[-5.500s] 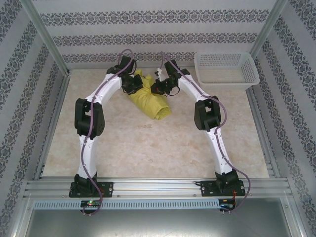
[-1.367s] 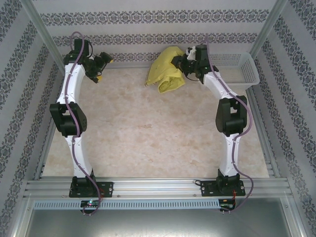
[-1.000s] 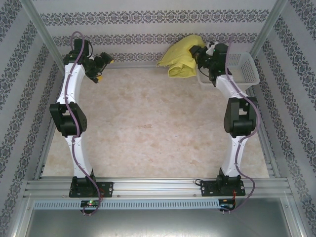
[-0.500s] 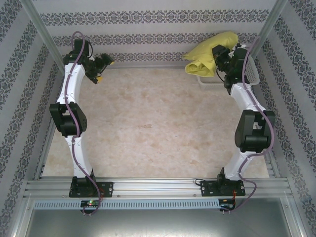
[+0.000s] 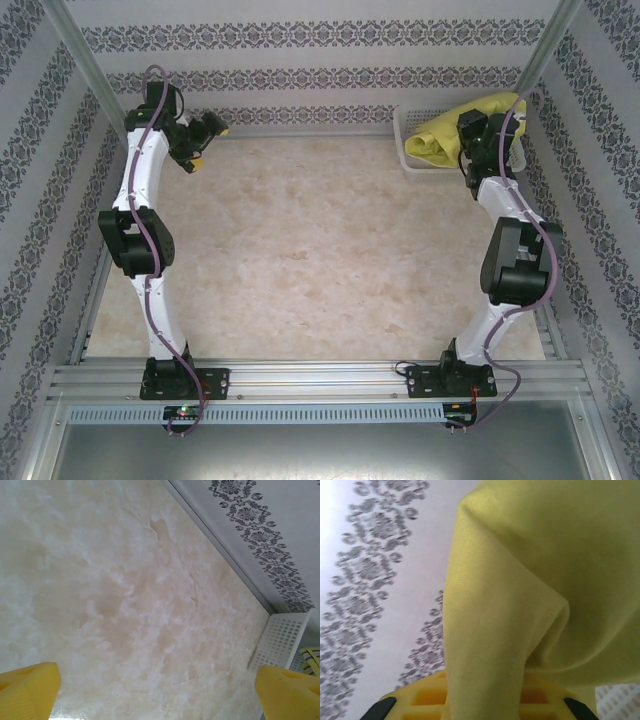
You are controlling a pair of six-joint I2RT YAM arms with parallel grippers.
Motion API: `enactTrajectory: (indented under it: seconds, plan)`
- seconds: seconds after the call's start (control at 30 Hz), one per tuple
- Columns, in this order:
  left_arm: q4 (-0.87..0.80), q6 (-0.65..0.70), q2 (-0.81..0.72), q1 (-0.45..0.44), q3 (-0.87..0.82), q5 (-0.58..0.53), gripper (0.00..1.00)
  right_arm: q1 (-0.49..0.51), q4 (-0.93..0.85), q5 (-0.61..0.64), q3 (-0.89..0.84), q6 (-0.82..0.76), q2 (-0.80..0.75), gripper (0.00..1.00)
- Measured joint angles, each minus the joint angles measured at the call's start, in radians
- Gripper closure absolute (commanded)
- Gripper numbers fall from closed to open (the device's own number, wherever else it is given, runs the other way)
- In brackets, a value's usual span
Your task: Roll up the long pants
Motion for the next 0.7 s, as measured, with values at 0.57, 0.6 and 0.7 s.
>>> enactTrajectory:
  seconds: [0.57,0.6,0.7]
  plan:
    - [-0.011,0.005,0.039,0.017,0.051,0.007,0.0,0.014,0.115,0.116,0.197,0.03,0.327,0.93]
    - [-0.012,0.005,0.041,0.017,0.051,0.007,0.0,0.018,0.116,0.123,0.197,0.03,0.327,0.79]
    - [-0.021,0.012,0.043,0.017,0.051,0.008,0.0,0.025,0.125,0.14,0.196,0.032,0.327,0.44]
